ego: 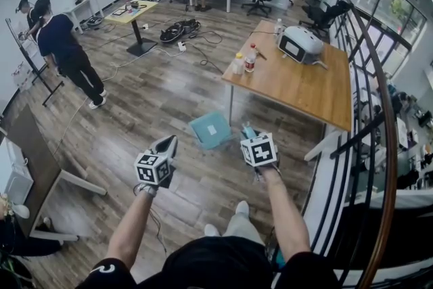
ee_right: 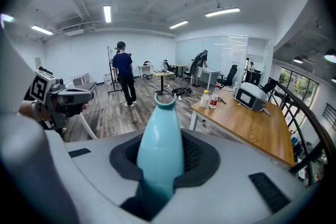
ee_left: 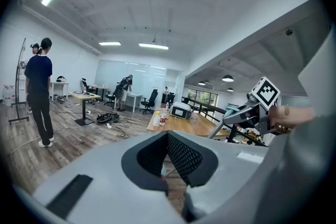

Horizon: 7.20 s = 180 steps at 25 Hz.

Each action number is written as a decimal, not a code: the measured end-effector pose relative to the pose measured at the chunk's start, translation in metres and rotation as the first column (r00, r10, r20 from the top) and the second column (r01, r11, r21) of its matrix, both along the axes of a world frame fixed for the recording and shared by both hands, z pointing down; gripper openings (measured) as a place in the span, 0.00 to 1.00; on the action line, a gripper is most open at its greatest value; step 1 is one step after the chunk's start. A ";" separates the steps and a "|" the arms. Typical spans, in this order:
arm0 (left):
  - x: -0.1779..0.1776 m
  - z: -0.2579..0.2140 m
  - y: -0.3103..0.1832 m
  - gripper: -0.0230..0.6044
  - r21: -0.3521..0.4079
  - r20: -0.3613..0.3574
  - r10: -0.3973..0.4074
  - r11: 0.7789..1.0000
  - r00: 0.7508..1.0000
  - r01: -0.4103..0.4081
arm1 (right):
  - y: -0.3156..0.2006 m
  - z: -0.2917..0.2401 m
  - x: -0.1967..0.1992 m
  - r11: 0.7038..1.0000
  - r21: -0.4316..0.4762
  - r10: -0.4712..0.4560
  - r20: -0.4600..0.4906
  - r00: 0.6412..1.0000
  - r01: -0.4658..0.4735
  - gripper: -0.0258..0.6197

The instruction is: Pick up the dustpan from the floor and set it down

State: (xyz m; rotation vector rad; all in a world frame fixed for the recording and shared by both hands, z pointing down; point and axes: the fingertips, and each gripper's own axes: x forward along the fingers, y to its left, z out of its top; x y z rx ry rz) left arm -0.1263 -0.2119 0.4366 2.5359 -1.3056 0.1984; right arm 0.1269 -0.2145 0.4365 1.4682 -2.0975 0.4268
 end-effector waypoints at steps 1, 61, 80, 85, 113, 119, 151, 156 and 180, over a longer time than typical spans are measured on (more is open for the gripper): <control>0.000 0.000 0.000 0.03 -0.001 0.000 0.000 1.000 1.000 0.000 | 0.000 0.001 0.000 1.000 -0.001 0.000 0.000 1.000 0.000 0.17; 0.044 0.207 0.000 0.03 -0.273 0.049 0.023 0.962 0.999 -0.009 | -0.017 0.293 0.042 0.962 -0.273 -0.002 -0.053 0.999 -0.013 0.17; 0.073 0.297 -0.026 0.03 -0.357 0.043 0.052 0.934 0.998 -0.034 | -0.030 0.419 0.052 0.948 -0.317 0.003 -0.084 0.996 -0.029 0.17; 0.069 0.313 -0.022 0.03 -0.371 0.045 0.046 0.928 0.998 -0.027 | -0.029 0.438 0.047 0.944 -0.329 -0.006 -0.085 0.996 -0.022 0.18; 0.071 0.350 -0.003 0.03 -0.408 0.045 0.033 0.913 0.998 -0.012 | -0.003 0.485 0.015 0.919 -0.393 -0.047 -0.032 0.998 0.030 0.31; 0.071 0.336 -0.003 0.03 -0.403 0.052 0.032 0.915 0.998 -0.009 | 0.004 0.467 0.018 0.920 -0.391 -0.033 -0.008 0.999 0.027 0.35; 0.026 0.079 -0.032 0.03 -0.133 0.035 -0.028 0.991 0.999 0.032 | -0.050 0.113 0.016 0.997 0.046 0.052 0.109 0.993 -0.057 0.13; 0.014 0.030 -0.033 0.03 -0.064 0.009 -0.039 0.997 0.999 0.039 | -0.051 0.050 -0.004 0.989 0.141 0.024 0.128 0.991 -0.042 0.04; -0.022 -0.033 -0.003 0.03 0.033 -0.060 -0.076 0.996 0.995 0.078 | -0.024 -0.040 -0.055 0.953 0.295 -0.106 0.110 0.988 0.069 0.03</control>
